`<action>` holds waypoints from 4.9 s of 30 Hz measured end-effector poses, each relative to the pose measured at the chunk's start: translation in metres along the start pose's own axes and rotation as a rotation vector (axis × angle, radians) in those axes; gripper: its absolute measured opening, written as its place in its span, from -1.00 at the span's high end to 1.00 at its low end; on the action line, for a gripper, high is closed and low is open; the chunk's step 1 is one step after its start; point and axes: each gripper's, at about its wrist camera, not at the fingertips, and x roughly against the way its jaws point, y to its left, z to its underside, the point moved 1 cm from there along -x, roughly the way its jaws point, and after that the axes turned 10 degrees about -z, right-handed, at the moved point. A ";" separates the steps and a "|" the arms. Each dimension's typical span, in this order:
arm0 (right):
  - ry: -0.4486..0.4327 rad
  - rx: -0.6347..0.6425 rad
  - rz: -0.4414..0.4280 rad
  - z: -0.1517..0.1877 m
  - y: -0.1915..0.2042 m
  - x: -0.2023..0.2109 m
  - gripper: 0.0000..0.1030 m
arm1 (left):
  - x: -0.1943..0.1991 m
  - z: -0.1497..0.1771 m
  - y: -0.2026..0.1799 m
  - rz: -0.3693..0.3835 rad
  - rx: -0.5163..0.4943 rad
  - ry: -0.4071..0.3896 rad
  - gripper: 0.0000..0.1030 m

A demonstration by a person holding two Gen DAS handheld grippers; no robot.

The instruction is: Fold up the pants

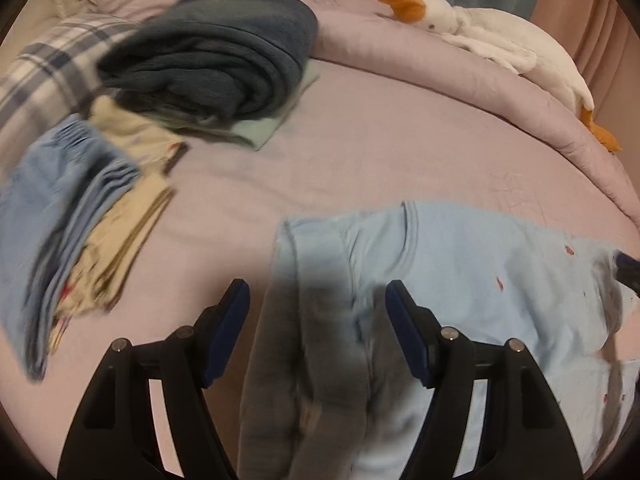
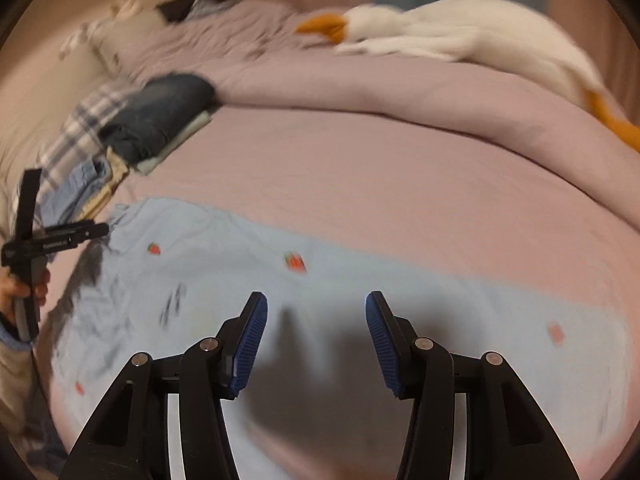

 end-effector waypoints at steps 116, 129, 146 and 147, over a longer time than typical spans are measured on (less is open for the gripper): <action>-0.064 -0.482 0.117 0.128 -0.018 0.085 -0.05 | 0.080 0.149 -0.139 0.239 -0.406 -0.014 -0.22; 0.075 -0.539 0.308 0.113 -0.042 0.026 0.88 | 0.070 0.138 -0.185 0.229 -0.419 -0.010 -0.22; -0.389 -0.599 0.154 0.182 -0.010 0.183 0.90 | 0.080 0.157 -0.174 0.215 -0.449 -0.034 -0.24; -0.403 -0.607 0.165 0.186 -0.012 0.186 0.90 | 0.080 0.158 -0.173 0.215 -0.449 -0.033 -0.24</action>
